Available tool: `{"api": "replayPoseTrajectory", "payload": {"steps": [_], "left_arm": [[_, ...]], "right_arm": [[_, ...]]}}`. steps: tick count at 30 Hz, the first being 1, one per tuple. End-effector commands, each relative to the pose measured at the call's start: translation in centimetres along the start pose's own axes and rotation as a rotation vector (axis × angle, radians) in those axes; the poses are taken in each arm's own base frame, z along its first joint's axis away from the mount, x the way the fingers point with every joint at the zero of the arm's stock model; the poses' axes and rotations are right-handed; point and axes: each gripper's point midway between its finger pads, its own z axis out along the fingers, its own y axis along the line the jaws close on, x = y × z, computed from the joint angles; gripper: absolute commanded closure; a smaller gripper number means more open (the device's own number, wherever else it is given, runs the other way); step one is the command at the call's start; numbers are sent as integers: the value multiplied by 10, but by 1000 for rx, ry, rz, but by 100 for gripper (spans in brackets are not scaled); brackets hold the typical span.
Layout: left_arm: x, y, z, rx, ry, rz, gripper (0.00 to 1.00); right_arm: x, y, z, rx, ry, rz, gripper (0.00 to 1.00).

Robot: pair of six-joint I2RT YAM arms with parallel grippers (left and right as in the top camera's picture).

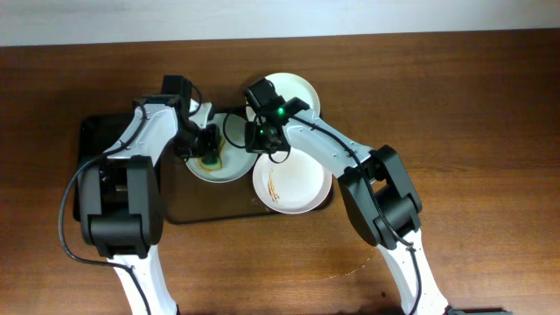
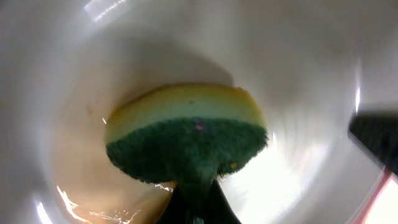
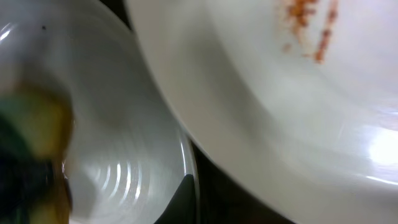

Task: Clean dirty plates on tray and stack at the side
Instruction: 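Scrub the left white plate with the sponge while right gripper holds it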

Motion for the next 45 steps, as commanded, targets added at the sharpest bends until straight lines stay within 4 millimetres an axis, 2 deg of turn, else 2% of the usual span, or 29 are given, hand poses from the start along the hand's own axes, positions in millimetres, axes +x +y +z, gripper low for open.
{"api": "replayPoseTrajectory", "payload": {"steps": [1,3,5,8,10,12,13,16,18,20,21,23,26,30,34,36,37,38,39,41,42,45], "left_arm": [[-28,39,11,-150,-111,-14,99],[-48,46,7,-192,-192,0,99],[-49,45,7,-190,-195,1,99],[-14,33,13,-111,-51,-22,99],[14,-8,12,129,60,40,99],[22,-41,4,329,79,80,99],[22,-46,3,357,78,78,99],[16,-44,4,345,51,89,99],[-3,-38,7,303,-18,88,99],[-21,-16,11,171,-82,54,99],[-32,1,12,69,-126,55,99],[-39,24,11,-67,-153,53,99],[-12,51,10,-220,-44,-17,99],[34,57,6,-262,137,-56,99],[61,55,1,-260,250,-73,99],[69,33,3,-130,289,-53,99],[66,1,5,61,274,-8,99],[61,-13,4,148,250,16,99],[54,-14,6,159,220,24,99],[36,-13,10,153,147,49,99],[19,-3,13,94,78,50,99],[-16,27,13,-83,-58,26,99]], "right_arm": [[-4,4,0,-15,-4,-5,96],[-4,4,1,-14,-4,-5,96],[-4,4,1,-14,-4,-5,96],[-4,4,1,-15,-5,-5,96],[-4,4,1,-15,-5,-5,96],[-5,5,0,-21,-4,-5,96],[-4,5,0,-23,-3,-6,96],[-4,6,0,-26,0,-6,96],[-4,6,0,-26,-1,-6,96],[-4,6,0,-26,-1,-6,96],[-4,6,0,-26,-1,-6,96],[-4,6,0,-26,-1,-6,96],[-4,6,0,-25,-1,-6,96],[-4,6,0,-26,-1,-6,96],[-4,6,0,-26,0,-6,96],[-4,6,0,-26,0,-6,96],[-4,6,0,-27,-1,-5,96],[-4,6,0,-27,-1,-5,96],[-4,6,0,-27,-1,-6,96],[-4,6,0,-26,-1,-5,96],[-4,6,0,-26,-1,-6,96],[-4,6,0,-26,-1,-6,96]]}}
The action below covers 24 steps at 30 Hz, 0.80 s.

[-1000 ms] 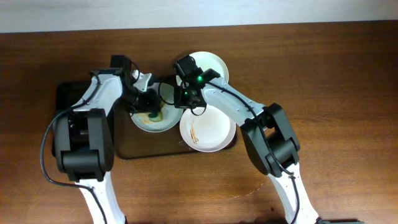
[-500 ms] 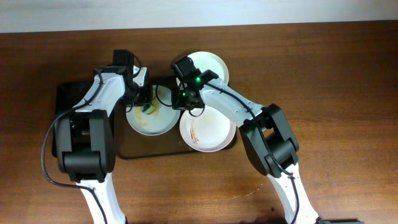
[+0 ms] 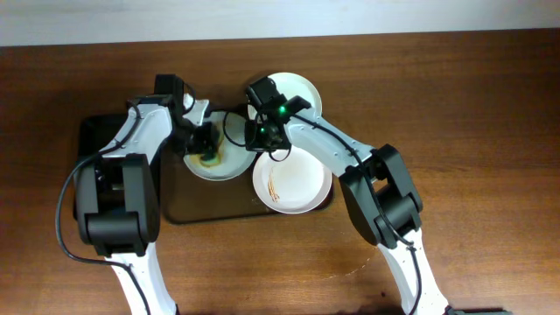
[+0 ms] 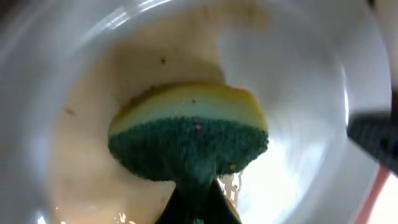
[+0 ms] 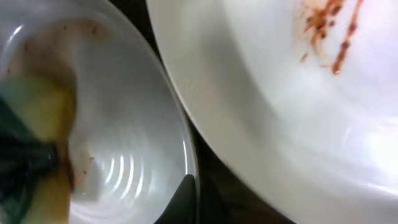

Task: Clean dirty plates on tray and stack at the side
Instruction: 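Scrub the left white plate with the sponge while right gripper holds it, then lift the cleaned plate with right gripper and place it right of tray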

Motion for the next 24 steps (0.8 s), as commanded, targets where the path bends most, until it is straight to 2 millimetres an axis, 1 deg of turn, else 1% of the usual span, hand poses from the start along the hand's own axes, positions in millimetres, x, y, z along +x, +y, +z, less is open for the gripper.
{"api": "replayPoseTrajectory", "payload": {"steps": [1,2,4,6,7,8,9,10,11,12,13,14,15,16,17,18,19,20,22,23,24], "left_arm": [[-17,31,9,-169,-64,-54,99],[-22,33,5,-185,-76,-63,99],[-37,28,-12,-186,-101,-59,99],[-47,21,-33,-185,-102,-58,99],[-50,9,-53,-152,-81,-86,99],[-50,2,-68,-136,-65,-92,99],[-50,-4,-89,-141,-46,-100,99],[-48,-6,-105,-145,-33,-110,99],[-48,-4,-118,-156,-34,-119,99],[-45,2,-136,-182,-27,-139,99],[-40,11,-145,-213,-11,-159,98],[-35,18,-148,-234,2,-172,96],[-25,35,-152,-278,33,-203,95],[-21,43,-153,-294,47,-221,95],[-18,53,-155,-305,52,-241,96],[-17,62,-158,-308,45,-261,96],[-19,68,-160,-311,33,-272,95],[-20,72,-161,-312,22,-280,95],[-24,79,-164,-316,-1,-290,95],[-25,82,-165,-318,-11,-293,96],[-27,84,-165,-319,-18,-294,95]], "right_arm": [[-2,3,2,-1,-5,-1,96],[-2,3,2,0,-4,-1,96],[-2,3,2,-1,-5,-1,96],[-1,3,2,-1,-4,-2,96],[0,4,2,0,-2,-3,96],[2,4,3,2,1,-7,96],[4,7,6,-1,1,-13,96],[4,11,8,-6,-2,-20,95],[5,13,10,-10,-7,-27,90],[6,17,14,-9,-14,-37,80],[8,19,16,-10,-12,-42,72],[10,20,18,-10,-8,-46,67],[14,22,23,-10,-2,-53,62],[17,24,26,-10,4,-57,62],[20,25,29,-9,9,-62,62],[22,27,32,-10,13,-67,81],[23,27,32,-13,15,-67,96],[22,29,30,-19,13,-68,96],[9,38,12,-31,-23,-91,96],[-4,47,-14,-19,-71,-139,96],[-15,48,-34,25,-111,-169,96]]}}
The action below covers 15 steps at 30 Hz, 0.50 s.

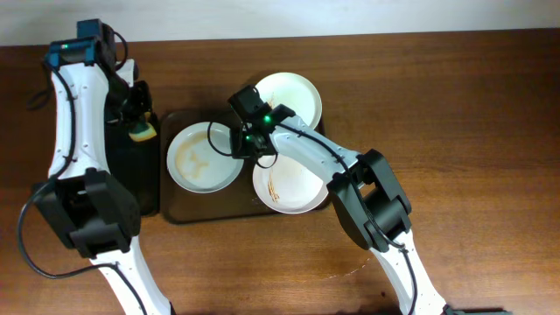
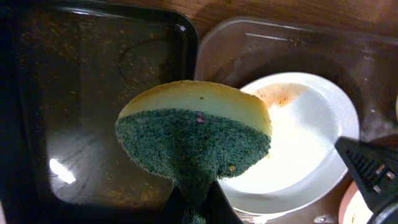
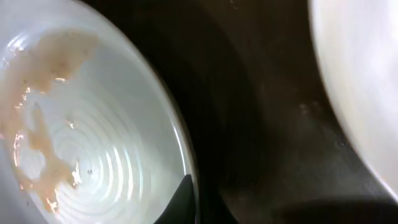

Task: Clean dirty plates on tray and stack at the side
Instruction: 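Lift the cleaned plate with right gripper and place it right of tray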

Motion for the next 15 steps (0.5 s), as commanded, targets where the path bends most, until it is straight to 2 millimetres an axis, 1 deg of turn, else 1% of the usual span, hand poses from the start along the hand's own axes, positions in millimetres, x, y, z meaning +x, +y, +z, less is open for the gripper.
{"api": "replayPoseTrajectory", "payload": {"steps": [1,2,3,4,6,7,10,11,12,13,14,15], "left_arm": [[-8,5,2,-11,-23,-12,95],[-10,5,2,-10,-31,-12,95],[-13,5,1,-10,-43,-11,95],[-15,5,1,-9,-52,-11,95],[-17,5,1,-9,-63,-10,96],[-19,5,1,-8,-71,-9,95],[-25,4,1,-7,-95,-8,95],[-27,4,0,-7,-102,-8,95],[-29,4,0,-6,-112,-8,95],[-31,3,0,-2,-117,-7,96],[-32,3,0,-2,-121,-7,95],[-32,3,0,-2,-124,-7,95]], "right_arm": [[-41,12,-69,108,-157,-116,96],[-47,11,-84,149,-182,-139,96],[-58,6,-114,233,-222,-182,96],[-64,2,-131,286,-242,-201,96],[-70,-5,-154,373,-274,-226,96],[-74,-10,-167,445,-305,-229,96],[-78,-14,-187,630,-386,-290,96],[-78,-11,-199,731,-441,-314,96],[-77,-3,-215,855,-524,-342,96],[-74,8,-228,936,-590,-366,96],[-71,15,-234,971,-622,-380,96],[-66,26,-240,1007,-661,-400,96]]}}
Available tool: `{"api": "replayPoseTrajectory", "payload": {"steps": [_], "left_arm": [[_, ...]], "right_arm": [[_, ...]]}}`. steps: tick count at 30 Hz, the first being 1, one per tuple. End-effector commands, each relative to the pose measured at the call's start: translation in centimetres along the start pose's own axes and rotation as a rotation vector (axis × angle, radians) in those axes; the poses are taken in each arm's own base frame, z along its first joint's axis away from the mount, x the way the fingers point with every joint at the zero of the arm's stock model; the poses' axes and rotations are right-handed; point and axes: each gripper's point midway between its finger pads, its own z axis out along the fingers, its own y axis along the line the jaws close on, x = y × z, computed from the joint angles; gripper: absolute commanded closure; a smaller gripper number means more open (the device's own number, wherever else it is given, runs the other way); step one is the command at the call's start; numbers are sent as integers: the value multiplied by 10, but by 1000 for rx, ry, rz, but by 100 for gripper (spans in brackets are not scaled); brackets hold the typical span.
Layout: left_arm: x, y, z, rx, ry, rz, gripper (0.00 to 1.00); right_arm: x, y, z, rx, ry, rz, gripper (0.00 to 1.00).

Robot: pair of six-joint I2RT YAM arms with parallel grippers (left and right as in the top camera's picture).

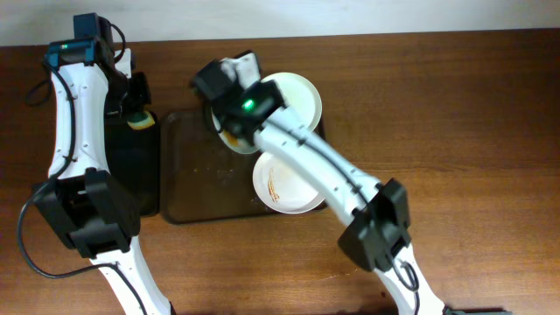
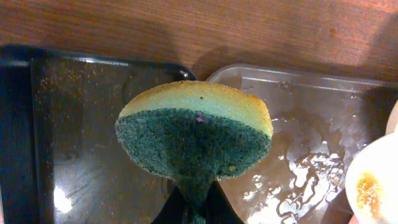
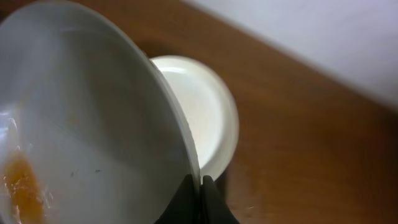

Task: Clean dirty plates on tray and stack at the side
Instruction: 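Lift the cleaned plate with right gripper and place it right of tray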

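My left gripper [image 2: 194, 208] is shut on a yellow-and-green sponge [image 2: 194, 127], held above the seam between the black tray [image 2: 68, 137] and the wet clear tray [image 2: 305, 124]. My right gripper [image 3: 199, 186] is shut on the rim of a white plate [image 3: 81, 130], tilted in the air, with an orange smear at its lower left. Under it a clean white plate [image 3: 202, 106] lies on the table. In the overhead view the right gripper [image 1: 229, 122] hangs over the clear tray's back edge. A plate with red streaks [image 1: 284, 185] lies on the tray's right side.
The black tray [image 1: 131, 175] lies at the table's left, against the clear tray [image 1: 206, 188]. The clean plate [image 1: 297, 94] sits behind the clear tray on the brown table. The right arm reaches across the streaked plate. A white wall borders the far table edge.
The smeared plate lay flat on the clear tray with my right gripper on its rim. Now it is off the tray, tilted above the clean plate. The sponge has barely shifted.
First the sponge sat inside the smeared plate while my right gripper held that plate's rim, and it was still there later. Then the sponge was over the black tray and the plate lay bare with tan smears. Now the right gripper holds that plate in the air.
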Motion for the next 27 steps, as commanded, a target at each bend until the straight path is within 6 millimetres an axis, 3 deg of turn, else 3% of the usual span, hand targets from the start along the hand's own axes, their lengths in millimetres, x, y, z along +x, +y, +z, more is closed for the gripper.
{"api": "replayPoseTrajectory", "payload": {"steps": [1,3,6,10,12,14,17,20,22,24,27], "left_arm": [[-4,3,2,-4,-10,-11,95],[-5,3,5,-4,-8,-12,95],[-4,3,6,-4,-5,-12,95],[-5,3,7,-4,-8,-11,95],[-6,3,7,-4,-10,-11,95],[-6,3,7,-4,-10,-11,95],[-5,3,7,-3,-8,-12,96],[-5,3,8,-3,-7,-12,95],[-5,3,8,-3,-5,-12,95],[-4,3,9,-4,-1,-12,95],[-2,3,12,-4,6,-12,95]], "right_arm": [[-23,-19,-53,264,-188,-24,96],[-29,-16,-85,360,-285,-16,96],[-35,-26,-109,486,-363,-10,96],[-35,-26,-112,496,-371,-10,96],[-30,-18,-102,422,-336,-7,96],[-11,4,-73,222,-194,-52,96],[15,8,-34,-27,30,-30,96],[33,-25,-9,-317,262,116,96],[36,-62,0,-501,354,228,96],[50,-121,22,-570,444,370,96],[103,-210,62,-444,597,540,96]]}}
